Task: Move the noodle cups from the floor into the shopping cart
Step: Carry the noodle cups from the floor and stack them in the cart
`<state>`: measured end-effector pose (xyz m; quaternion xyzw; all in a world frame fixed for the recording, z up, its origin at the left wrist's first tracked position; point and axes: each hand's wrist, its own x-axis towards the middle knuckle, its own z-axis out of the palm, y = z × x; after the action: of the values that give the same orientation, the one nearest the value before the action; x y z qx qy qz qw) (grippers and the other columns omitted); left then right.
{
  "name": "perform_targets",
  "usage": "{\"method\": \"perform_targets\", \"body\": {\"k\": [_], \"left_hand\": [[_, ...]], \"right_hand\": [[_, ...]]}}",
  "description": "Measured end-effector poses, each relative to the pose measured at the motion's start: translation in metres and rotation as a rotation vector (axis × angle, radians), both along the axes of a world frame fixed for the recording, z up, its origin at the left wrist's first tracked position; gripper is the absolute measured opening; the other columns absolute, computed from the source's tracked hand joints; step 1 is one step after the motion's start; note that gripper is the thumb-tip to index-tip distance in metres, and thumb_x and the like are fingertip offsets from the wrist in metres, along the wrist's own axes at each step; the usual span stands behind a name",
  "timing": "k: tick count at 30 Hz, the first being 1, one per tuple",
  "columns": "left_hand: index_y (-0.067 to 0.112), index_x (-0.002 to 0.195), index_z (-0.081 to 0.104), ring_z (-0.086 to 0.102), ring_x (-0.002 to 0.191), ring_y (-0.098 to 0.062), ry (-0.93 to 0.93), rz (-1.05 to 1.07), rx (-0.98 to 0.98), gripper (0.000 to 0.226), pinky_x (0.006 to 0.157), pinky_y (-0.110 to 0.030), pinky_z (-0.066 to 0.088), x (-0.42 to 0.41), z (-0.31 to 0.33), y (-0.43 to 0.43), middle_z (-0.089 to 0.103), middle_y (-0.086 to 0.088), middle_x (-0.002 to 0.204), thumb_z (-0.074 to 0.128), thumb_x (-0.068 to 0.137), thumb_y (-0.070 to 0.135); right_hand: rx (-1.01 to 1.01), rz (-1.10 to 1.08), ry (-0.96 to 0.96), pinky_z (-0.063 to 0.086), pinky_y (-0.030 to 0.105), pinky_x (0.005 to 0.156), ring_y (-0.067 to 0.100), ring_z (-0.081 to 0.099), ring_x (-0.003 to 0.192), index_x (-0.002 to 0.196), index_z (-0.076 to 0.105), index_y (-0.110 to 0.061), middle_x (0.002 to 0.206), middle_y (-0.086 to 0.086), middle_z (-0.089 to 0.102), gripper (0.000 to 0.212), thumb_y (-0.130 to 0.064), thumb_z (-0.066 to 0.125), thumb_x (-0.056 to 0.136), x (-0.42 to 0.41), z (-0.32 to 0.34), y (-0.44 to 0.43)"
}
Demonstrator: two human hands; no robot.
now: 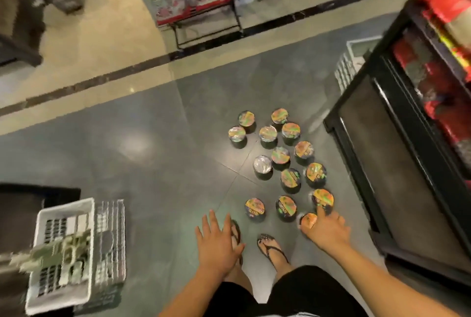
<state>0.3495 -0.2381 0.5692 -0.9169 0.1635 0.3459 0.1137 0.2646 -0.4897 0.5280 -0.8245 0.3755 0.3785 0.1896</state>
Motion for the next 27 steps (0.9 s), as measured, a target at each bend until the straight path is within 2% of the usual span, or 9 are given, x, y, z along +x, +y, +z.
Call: {"method": "perform_targets", "body": {"k": [4, 8, 11, 14, 17, 22, 27], "left_hand": [[0.027, 0.155, 0.004, -0.001, 0.147, -0.039, 0.089, -0.148, 0.007, 0.084, 0.117, -0.054, 0.011, 0.032, -0.038, -0.009, -0.004, -0.019, 0.160, 0.036, 0.090, 0.070], [0.028, 0.154, 0.008, 0.001, 0.147, -0.037, 0.149, -0.242, -0.002, 0.085, 0.116, -0.054, 0.013, 0.060, -0.097, -0.014, -0.002, -0.018, 0.161, 0.042, 0.087, 0.068], [0.028, 0.153, 0.009, 0.001, 0.147, -0.039, 0.187, -0.308, 0.009, 0.087, 0.115, -0.055, 0.015, 0.076, -0.151, -0.014, -0.003, -0.019, 0.160, 0.045, 0.086, 0.069], [0.028, 0.154, 0.005, 0.001, 0.147, -0.040, 0.192, -0.323, 0.016, 0.091, 0.114, -0.057, 0.015, 0.086, -0.209, -0.014, -0.006, -0.020, 0.160, 0.045, 0.085, 0.072], [0.029, 0.154, 0.001, 0.000, 0.147, -0.040, 0.181, -0.310, 0.005, 0.094, 0.114, -0.057, 0.017, 0.089, -0.271, -0.016, -0.007, -0.020, 0.160, 0.045, 0.084, 0.073], [0.030, 0.154, -0.006, -0.002, 0.146, -0.042, 0.137, -0.314, -0.019, 0.101, 0.113, -0.058, 0.015, 0.077, -0.403, -0.019, -0.013, -0.023, 0.158, 0.046, 0.080, 0.077], [0.030, 0.152, -0.013, -0.007, 0.145, -0.045, 0.037, -0.258, -0.101, 0.114, 0.114, -0.060, 0.014, 0.046, -0.538, -0.031, -0.026, -0.025, 0.154, 0.051, 0.073, 0.081]], "right_hand": [[-0.001, -0.122, 0.040, 0.035, 0.040, 0.104, 0.034, 0.037, 0.131, 0.148, 0.026, -0.026, 0.141, 0.015, 0.040, 0.089, -0.075, 0.052, 0.078, 0.002, -0.023, 0.003], [-0.004, -0.239, 0.088, 0.033, 0.043, 0.106, 0.037, 0.032, 0.134, 0.153, 0.014, -0.024, 0.144, 0.018, 0.036, 0.097, -0.076, 0.050, 0.079, 0.003, -0.064, 0.016], [0.005, -0.285, 0.163, 0.029, 0.044, 0.109, 0.035, 0.026, 0.139, 0.154, 0.010, -0.023, 0.150, 0.017, 0.028, 0.100, -0.076, 0.051, 0.079, 0.008, -0.105, 0.030], [0.007, -0.290, 0.197, 0.031, 0.044, 0.109, 0.035, 0.029, 0.137, 0.154, 0.010, -0.024, 0.150, 0.016, 0.030, 0.100, -0.076, 0.051, 0.079, 0.014, -0.155, 0.047], [0.028, -0.289, 0.200, 0.031, 0.047, 0.108, 0.035, 0.027, 0.139, 0.154, 0.010, -0.024, 0.151, 0.018, 0.029, 0.102, -0.079, 0.049, 0.077, 0.020, -0.217, 0.059], [0.009, -0.284, 0.164, 0.026, 0.050, 0.111, 0.039, 0.016, 0.144, 0.153, -0.007, -0.032, 0.158, 0.019, 0.012, 0.108, -0.078, 0.054, 0.076, 0.019, -0.357, 0.064], [-0.146, -0.195, 0.041, 0.022, 0.050, 0.114, 0.040, 0.013, 0.144, 0.152, -0.011, -0.034, 0.157, 0.022, 0.007, 0.117, -0.082, 0.056, 0.068, 0.012, -0.493, 0.059]]}}
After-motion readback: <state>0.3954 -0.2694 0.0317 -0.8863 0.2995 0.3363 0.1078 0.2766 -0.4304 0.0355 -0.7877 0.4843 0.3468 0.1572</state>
